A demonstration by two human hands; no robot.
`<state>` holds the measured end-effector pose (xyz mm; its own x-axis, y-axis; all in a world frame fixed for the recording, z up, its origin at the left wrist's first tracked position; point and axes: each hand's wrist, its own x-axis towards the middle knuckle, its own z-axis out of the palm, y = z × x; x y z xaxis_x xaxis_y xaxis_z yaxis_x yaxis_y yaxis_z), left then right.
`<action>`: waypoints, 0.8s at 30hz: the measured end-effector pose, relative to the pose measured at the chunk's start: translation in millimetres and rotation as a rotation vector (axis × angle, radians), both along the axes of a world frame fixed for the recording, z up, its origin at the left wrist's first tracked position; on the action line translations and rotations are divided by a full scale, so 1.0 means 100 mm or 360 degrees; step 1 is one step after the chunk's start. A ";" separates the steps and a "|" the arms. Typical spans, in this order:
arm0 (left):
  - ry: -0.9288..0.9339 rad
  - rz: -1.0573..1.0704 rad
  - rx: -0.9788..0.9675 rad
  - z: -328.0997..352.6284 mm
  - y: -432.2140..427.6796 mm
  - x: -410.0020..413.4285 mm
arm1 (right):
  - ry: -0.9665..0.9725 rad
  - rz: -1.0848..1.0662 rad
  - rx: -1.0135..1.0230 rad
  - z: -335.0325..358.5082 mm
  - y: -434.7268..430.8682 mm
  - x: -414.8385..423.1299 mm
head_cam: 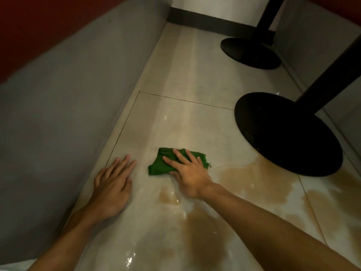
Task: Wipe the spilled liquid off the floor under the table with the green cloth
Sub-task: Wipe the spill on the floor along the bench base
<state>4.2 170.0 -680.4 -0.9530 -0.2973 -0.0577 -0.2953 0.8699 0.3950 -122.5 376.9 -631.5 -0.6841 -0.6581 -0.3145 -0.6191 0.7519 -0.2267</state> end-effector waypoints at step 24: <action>-0.0106 -0.0026 0.0010 0.06 -0.02 -0.02 | -0.0060 0.0028 -0.0139 -0.06 0.06 0.64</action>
<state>1.7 168.5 -674.9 -0.9517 -0.2813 -0.1230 -0.3071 0.8724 0.3802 -58.0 382.8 -637.9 -0.6608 -0.6962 -0.2806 -0.6220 0.7171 -0.3145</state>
